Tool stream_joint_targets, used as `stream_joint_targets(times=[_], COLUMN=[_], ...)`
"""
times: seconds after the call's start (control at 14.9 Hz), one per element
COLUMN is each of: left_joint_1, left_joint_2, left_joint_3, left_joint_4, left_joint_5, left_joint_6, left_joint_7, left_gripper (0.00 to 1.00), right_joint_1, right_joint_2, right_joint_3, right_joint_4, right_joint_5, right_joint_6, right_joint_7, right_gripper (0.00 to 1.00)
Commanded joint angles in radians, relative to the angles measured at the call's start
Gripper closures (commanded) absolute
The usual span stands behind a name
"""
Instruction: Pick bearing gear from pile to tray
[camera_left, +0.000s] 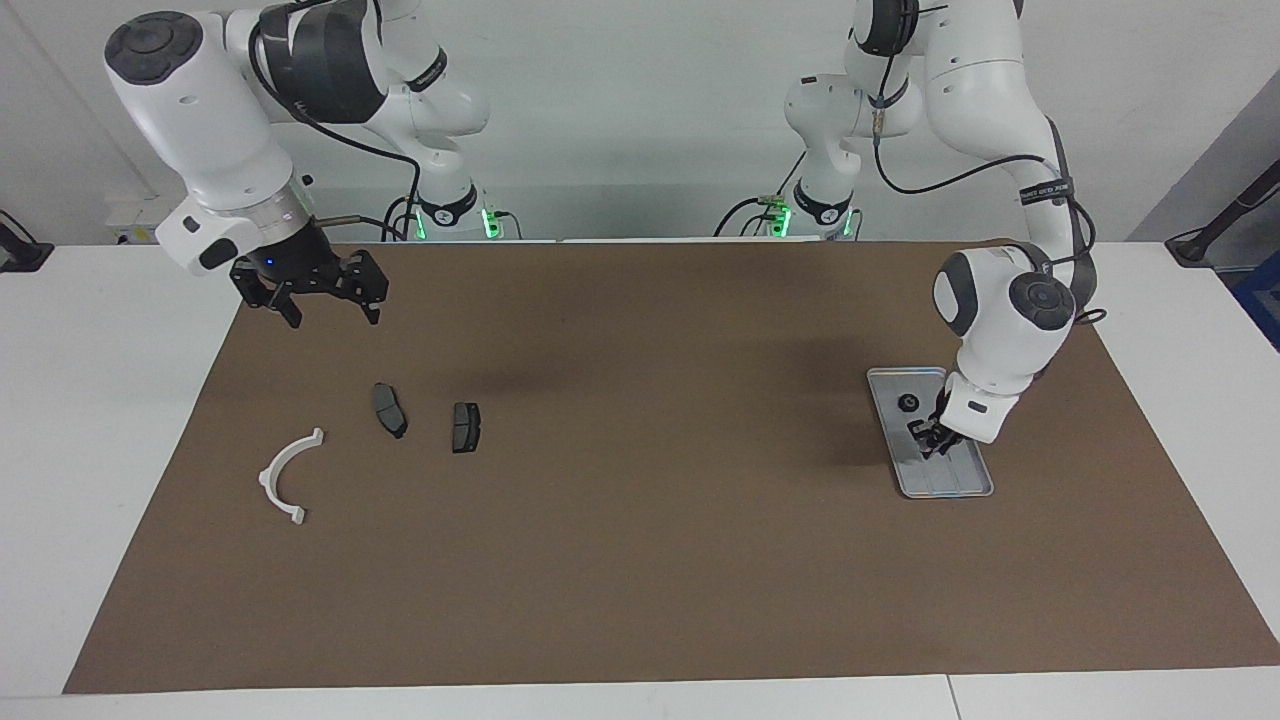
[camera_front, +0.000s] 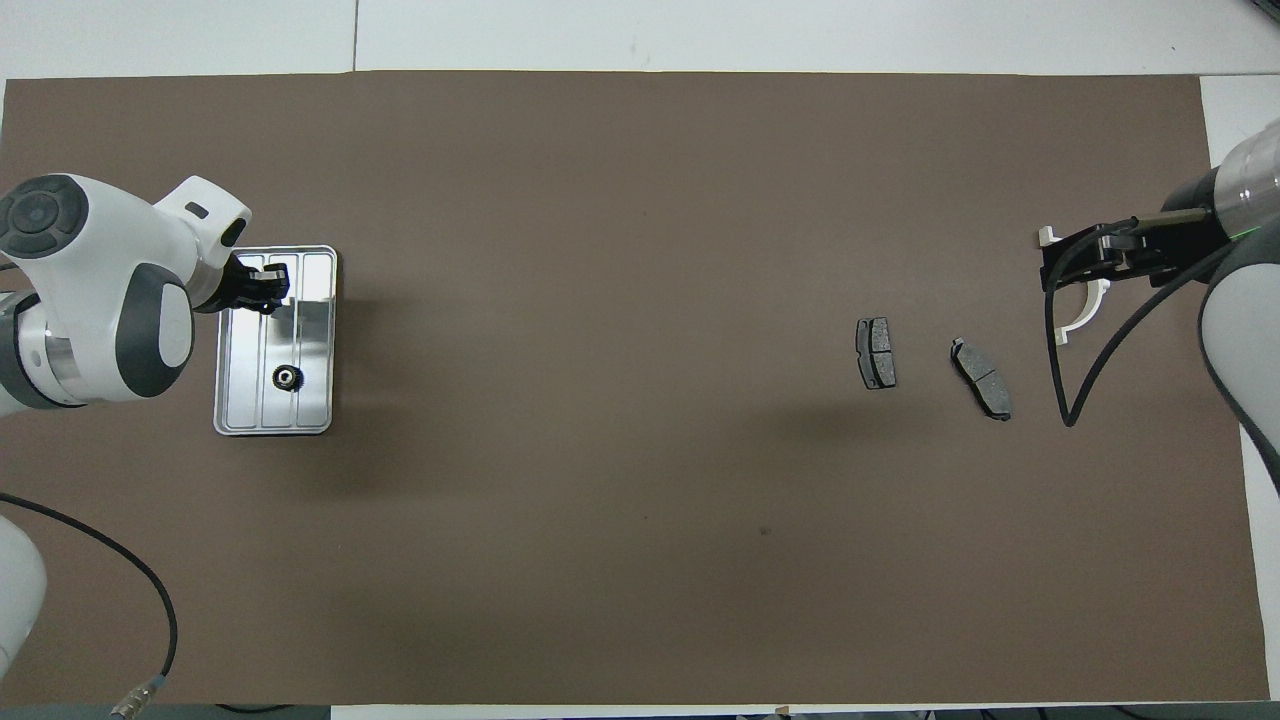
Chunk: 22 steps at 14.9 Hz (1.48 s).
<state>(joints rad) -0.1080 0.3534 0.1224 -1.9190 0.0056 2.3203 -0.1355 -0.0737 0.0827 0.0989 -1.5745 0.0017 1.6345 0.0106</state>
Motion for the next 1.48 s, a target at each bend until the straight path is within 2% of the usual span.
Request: stream_joint_targets(times=[0.0, 0.54, 0.6, 0.67, 0.74, 0.8, 0.94, 1.07, 1.21, 1.41], left_joint_1=[0.007, 0.016, 0.016, 0.016, 0.016, 0.016, 0.014, 0.014, 0.014, 0.016], left_joint_2=[-0.016, -0.019, -0.019, -0.019, -0.019, -0.019, -0.028, -0.068, -0.126, -0.235], left_joint_3=[-0.012, -0.013, -0.013, -0.013, -0.013, -0.013, -0.017, -0.017, -0.009, -0.007], left_joint_4=[-0.029, -0.086, -0.086, -0.086, -0.08, -0.068, -0.037, 0.021, 0.076, 0.095], left_joint_5=[-0.01, -0.044, -0.044, -0.044, -0.044, -0.045, -0.061, -0.07, -0.07, -0.068], left_joint_6=[0.028, 0.091, 0.091, 0.09, 0.085, 0.076, 0.056, -0.045, -0.181, -0.324], left_joint_7=[0.016, 0.019, 0.019, 0.019, 0.019, 0.017, 0.014, 0.013, 0.019, 0.034], left_gripper=[1.0, 1.0, 0.93, 0.69, 0.3, 0.0, 0.0, 0.0, 0.0, 0.0], right_joint_1=[-0.015, -0.041, -0.04, -0.04, -0.04, -0.04, -0.034, -0.035, -0.035, -0.035], right_joint_2=[-0.023, -0.035, -0.035, -0.035, -0.037, -0.037, -0.037, -0.038, -0.038, -0.054], right_joint_3=[0.009, 0.001, 0.001, 0.001, 0.002, 0.004, 0.004, 0.004, 0.004, 0.005], right_joint_4=[-0.025, -0.045, -0.045, -0.047, -0.048, -0.05, -0.05, -0.05, -0.051, -0.082], right_joint_5=[0.026, -0.002, -0.008, -0.009, -0.009, -0.009, -0.009, -0.009, -0.009, -0.009], right_joint_6=[-0.002, -0.015, -0.015, -0.013, -0.012, -0.007, -0.008, -0.01, -0.012, 0.007], right_joint_7=[-0.012, -0.005, -0.003, -0.001, 0.0, 0.0, 0.014, 0.015, 0.015, 0.015], right_gripper=[0.0, 0.0, 0.0, 0.0, 0.0, 0.0, 0.0, 0.0, 0.0, 0.0])
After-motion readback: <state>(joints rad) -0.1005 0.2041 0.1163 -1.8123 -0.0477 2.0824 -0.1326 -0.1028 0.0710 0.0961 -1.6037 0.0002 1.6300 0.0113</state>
